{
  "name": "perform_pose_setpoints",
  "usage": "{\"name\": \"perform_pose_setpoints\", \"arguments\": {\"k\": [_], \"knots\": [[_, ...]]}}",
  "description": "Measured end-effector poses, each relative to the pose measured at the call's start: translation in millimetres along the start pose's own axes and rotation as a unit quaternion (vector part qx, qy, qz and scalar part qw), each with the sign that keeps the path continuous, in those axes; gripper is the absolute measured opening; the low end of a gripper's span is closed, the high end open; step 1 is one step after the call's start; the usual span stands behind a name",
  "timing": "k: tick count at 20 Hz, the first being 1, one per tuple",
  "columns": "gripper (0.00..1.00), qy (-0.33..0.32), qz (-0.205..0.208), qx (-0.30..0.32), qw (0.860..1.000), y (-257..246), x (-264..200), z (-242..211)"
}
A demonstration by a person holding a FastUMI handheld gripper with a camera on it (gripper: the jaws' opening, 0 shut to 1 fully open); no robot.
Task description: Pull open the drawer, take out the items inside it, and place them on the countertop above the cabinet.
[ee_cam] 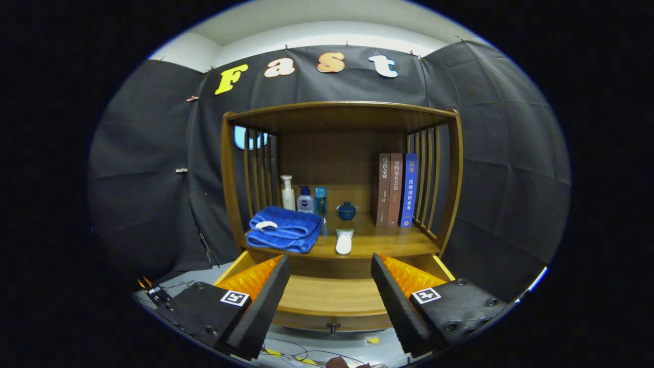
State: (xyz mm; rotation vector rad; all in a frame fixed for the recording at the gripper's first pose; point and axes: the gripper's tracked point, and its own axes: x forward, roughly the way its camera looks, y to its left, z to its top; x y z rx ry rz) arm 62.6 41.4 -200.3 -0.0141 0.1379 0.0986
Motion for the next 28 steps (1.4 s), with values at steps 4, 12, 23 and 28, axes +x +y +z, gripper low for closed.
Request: {"name": "perform_pose_setpoints", "arguments": {"k": [4,12,23,28], "knots": [[1.00,-0.012,-0.005,-0.002,1.000,6.8,-18.7,-59.1],[1.00,0.011,-0.019,-0.004,1.000,13.2,-40.2,-119.8],[1.00,0.038,-0.041,0.034,0.998,-4.9,-2.5,-176.2],[1.00,0.025,-0.040,0.035,0.998,-4.2,3.3,-172.0]]}}
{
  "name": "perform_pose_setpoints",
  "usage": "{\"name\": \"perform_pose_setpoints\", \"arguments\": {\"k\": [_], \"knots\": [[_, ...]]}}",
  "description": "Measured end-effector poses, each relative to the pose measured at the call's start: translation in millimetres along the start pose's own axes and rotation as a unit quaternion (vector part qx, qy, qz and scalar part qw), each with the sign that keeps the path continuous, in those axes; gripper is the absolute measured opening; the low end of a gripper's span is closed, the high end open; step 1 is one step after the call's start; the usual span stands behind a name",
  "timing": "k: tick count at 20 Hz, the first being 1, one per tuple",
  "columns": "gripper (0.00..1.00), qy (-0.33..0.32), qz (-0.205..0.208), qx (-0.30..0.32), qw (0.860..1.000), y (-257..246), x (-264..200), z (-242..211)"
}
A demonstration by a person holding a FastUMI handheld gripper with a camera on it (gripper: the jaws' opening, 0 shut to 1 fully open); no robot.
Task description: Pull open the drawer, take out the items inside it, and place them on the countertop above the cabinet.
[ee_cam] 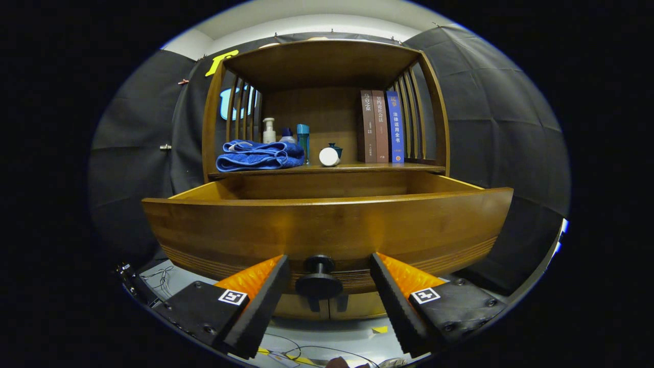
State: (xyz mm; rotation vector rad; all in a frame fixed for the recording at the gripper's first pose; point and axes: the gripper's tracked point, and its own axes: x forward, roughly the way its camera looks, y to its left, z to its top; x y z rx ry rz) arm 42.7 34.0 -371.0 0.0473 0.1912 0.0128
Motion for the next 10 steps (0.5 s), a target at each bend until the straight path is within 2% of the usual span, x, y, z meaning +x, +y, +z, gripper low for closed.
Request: {"name": "perform_pose_setpoints", "arguments": {"k": [3,6,10], "knots": [[1.00,-0.002,0.001,0.010,1.000,2.1,0.4,2.8],[1.00,-0.014,-0.003,-0.009,1.000,2.7,6.9,8.8],[1.00,-0.022,-0.005,-0.012,1.000,6.2,43.6,21.3]]}}
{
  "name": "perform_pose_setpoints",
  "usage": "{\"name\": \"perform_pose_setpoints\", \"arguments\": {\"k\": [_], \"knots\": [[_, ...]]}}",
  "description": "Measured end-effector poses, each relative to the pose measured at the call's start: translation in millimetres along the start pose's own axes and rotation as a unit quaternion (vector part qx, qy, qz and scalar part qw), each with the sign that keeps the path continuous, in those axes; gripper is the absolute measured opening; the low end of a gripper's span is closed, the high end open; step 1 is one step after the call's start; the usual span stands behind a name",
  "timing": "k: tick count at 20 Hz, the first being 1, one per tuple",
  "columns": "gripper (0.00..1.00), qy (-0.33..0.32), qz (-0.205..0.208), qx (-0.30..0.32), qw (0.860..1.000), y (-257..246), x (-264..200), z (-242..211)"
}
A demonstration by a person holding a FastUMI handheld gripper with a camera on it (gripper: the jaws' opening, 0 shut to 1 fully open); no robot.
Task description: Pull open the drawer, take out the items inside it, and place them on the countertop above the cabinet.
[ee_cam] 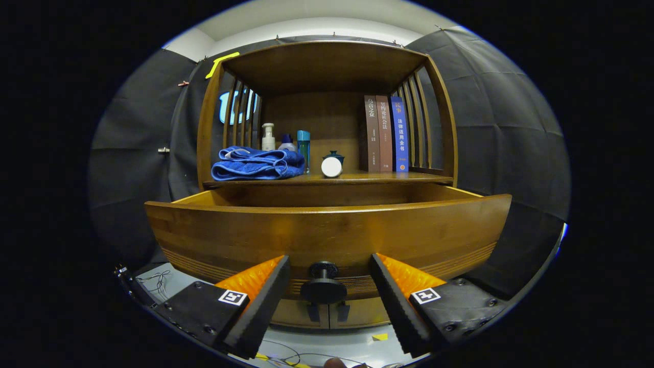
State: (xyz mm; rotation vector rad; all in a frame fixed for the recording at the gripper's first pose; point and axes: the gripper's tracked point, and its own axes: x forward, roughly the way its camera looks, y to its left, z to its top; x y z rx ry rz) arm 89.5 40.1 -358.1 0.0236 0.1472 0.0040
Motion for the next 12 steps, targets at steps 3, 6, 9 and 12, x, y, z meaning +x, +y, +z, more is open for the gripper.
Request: {"name": "perform_pose_setpoints", "arguments": {"k": [3,6,9,12], "knots": [[1.00,-0.001,-0.001,-0.002,1.000,1.8,25.8,2.2],[1.00,-0.010,-0.002,-0.008,1.000,2.3,56.3,5.8],[1.00,-0.017,-0.004,-0.008,1.000,3.8,82.6,9.1],[1.00,-0.019,-0.004,-0.008,1.000,3.9,105.6,11.6]]}}
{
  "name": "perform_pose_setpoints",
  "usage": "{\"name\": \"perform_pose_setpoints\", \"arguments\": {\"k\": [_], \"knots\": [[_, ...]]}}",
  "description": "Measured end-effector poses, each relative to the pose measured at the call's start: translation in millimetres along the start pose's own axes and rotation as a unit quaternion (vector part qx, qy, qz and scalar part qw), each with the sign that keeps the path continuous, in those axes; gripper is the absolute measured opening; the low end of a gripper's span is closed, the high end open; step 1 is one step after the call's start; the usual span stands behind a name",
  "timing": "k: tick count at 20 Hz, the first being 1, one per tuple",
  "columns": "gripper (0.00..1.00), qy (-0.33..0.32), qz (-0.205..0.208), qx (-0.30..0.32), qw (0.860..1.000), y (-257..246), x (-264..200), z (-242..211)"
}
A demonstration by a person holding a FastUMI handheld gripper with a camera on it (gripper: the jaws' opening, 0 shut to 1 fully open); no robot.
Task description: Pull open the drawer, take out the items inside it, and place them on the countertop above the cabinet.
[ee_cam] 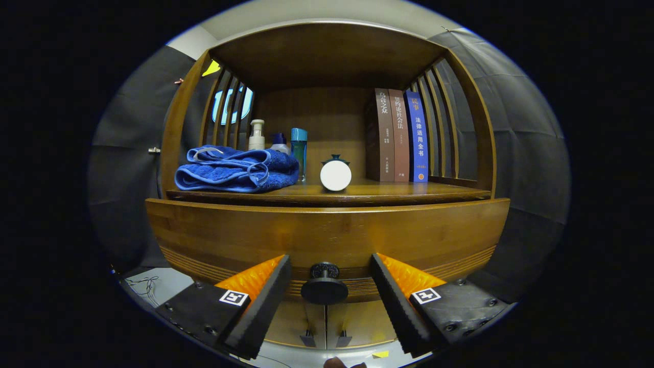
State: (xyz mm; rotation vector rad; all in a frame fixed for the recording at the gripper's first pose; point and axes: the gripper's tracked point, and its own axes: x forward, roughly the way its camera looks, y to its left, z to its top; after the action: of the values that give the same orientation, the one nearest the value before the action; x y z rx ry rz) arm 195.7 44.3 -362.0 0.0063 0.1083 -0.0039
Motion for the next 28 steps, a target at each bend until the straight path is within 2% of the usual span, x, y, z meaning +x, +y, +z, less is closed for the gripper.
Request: {"name": "perform_pose_setpoints", "arguments": {"k": [4,11,17,23,28], "knots": [[1.00,0.002,-0.003,-0.002,1.000,-0.7,17.7,-1.2],[0.99,0.008,0.006,-0.014,1.000,2.5,9.2,4.9],[0.99,-0.022,0.033,-0.010,0.999,2.9,-51.4,80.2],[0.99,-0.047,0.035,-0.013,0.998,-7.9,-118.7,169.0],[0.99,-0.058,0.036,-0.001,0.998,-17.6,-160.7,224.0]]}}
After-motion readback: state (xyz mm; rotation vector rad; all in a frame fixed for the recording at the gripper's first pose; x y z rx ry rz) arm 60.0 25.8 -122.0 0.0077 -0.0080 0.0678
